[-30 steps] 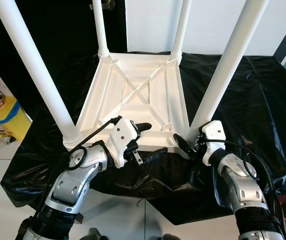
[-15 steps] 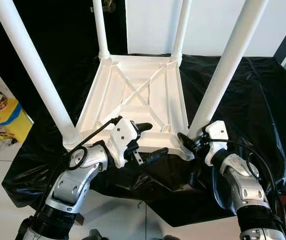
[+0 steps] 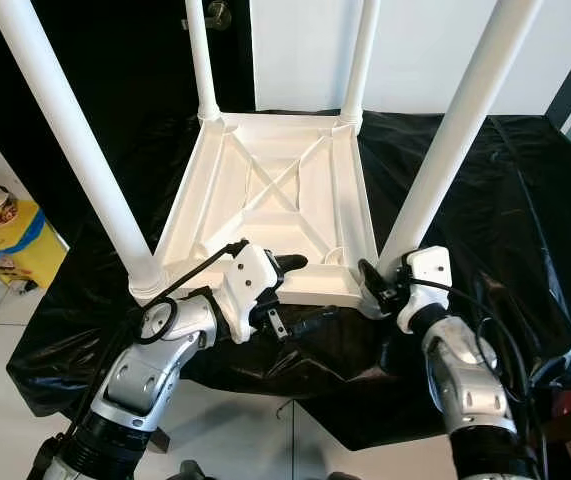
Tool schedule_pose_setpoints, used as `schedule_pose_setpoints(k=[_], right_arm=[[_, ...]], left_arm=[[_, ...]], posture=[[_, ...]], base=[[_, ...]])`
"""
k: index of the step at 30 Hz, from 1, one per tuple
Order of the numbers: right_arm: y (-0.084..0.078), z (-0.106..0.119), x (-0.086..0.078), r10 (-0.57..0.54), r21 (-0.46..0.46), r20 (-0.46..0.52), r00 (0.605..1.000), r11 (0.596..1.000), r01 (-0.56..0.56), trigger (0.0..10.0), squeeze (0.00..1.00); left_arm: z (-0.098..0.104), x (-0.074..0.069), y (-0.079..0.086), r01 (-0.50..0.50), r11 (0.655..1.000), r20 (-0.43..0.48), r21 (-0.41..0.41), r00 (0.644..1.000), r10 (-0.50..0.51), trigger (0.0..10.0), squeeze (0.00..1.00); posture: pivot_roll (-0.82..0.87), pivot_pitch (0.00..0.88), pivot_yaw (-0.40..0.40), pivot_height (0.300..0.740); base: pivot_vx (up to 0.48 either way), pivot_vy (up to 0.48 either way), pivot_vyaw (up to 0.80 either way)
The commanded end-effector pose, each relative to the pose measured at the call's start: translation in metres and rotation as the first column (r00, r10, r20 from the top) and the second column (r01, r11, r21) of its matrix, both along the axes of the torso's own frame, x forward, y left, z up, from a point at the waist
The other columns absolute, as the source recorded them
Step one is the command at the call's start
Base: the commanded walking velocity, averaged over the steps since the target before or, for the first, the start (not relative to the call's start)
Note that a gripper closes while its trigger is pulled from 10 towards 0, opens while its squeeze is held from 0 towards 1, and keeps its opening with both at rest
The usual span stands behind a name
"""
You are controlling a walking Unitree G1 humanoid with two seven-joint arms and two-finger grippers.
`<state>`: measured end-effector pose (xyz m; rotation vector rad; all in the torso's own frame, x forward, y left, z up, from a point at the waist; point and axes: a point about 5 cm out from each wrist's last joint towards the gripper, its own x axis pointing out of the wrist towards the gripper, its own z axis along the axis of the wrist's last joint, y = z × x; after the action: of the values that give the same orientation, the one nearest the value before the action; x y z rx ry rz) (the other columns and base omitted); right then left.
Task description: Building children table
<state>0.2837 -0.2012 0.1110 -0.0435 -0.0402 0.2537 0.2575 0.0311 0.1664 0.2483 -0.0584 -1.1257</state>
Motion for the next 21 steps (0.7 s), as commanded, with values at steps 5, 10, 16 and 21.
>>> schedule_pose_setpoints(k=[5, 10, 16, 21], right_arm=[[0.010, -0.011, -0.003, -0.196, 0.026, -0.063, 0.979, 0.980, 0.198, 10.0, 0.00], [0.022, -0.019, -0.005, -0.354, 0.054, -0.114, 0.928, 0.931, 0.362, 10.0, 0.00], [0.034, -0.022, -0.007, -0.414, 0.061, -0.139, 0.900, 0.903, 0.425, 10.0, 0.00], [0.042, -0.019, -0.010, -0.409, 0.064, -0.119, 0.905, 0.906, 0.418, 10.0, 0.00]], left_arm=[[-0.004, 0.000, -0.003, -0.005, 1.000, -0.018, 0.007, 1.000, 0.005, 10.0, 0.00], [-0.004, -0.001, -0.004, -0.005, 1.000, -0.020, 0.002, 1.000, 0.005, 10.0, 0.00], [-0.004, -0.002, -0.004, -0.004, 1.000, -0.026, -0.002, 1.000, 0.004, 10.0, 0.00], [-0.004, -0.004, -0.004, 0.012, 1.000, -0.029, -0.001, 1.000, -0.012, 10.0, 0.00]], posture=[[-0.09, 0.000, -0.014, 0.740], [-0.08, 0.000, -0.028, 0.740], [-0.08, 0.000, -0.028, 0.740], [-0.09, 0.000, -0.020, 0.740]], base=[[0.000, 0.000, 0.00], [0.000, 0.000, 0.00], [0.000, 0.000, 0.00], [0.000, 0.000, 0.00]])
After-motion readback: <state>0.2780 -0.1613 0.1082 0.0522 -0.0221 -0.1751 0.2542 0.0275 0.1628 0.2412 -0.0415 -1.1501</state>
